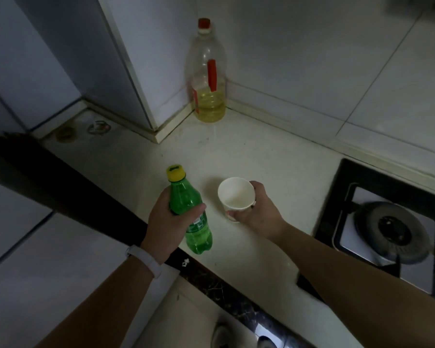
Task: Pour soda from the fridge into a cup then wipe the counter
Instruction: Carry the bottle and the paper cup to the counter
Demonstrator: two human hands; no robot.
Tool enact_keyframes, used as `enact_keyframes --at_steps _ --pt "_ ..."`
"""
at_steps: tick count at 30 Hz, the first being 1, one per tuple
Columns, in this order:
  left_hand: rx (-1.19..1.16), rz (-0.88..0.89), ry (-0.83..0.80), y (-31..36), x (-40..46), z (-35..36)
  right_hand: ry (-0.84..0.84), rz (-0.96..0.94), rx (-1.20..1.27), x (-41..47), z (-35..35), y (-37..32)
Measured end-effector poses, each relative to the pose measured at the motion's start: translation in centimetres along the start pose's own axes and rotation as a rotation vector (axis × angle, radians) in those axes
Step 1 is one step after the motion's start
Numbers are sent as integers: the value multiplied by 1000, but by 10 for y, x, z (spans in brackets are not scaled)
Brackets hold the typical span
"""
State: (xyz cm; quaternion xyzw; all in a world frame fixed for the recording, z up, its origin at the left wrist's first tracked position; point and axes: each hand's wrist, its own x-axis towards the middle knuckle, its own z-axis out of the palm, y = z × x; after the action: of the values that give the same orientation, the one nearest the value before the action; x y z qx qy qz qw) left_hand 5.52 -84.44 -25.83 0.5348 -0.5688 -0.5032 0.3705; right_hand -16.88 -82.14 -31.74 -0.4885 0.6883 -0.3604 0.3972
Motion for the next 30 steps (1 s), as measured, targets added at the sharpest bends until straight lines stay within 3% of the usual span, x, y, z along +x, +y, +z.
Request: enact_keyframes --at_steps 14,30 --pt "-18 119 -120 80 4 9 164 -73 42 -52 -83 -79" --pt "-53 377 -572 173 -50 147 610 9 36 -221 -219 -72"
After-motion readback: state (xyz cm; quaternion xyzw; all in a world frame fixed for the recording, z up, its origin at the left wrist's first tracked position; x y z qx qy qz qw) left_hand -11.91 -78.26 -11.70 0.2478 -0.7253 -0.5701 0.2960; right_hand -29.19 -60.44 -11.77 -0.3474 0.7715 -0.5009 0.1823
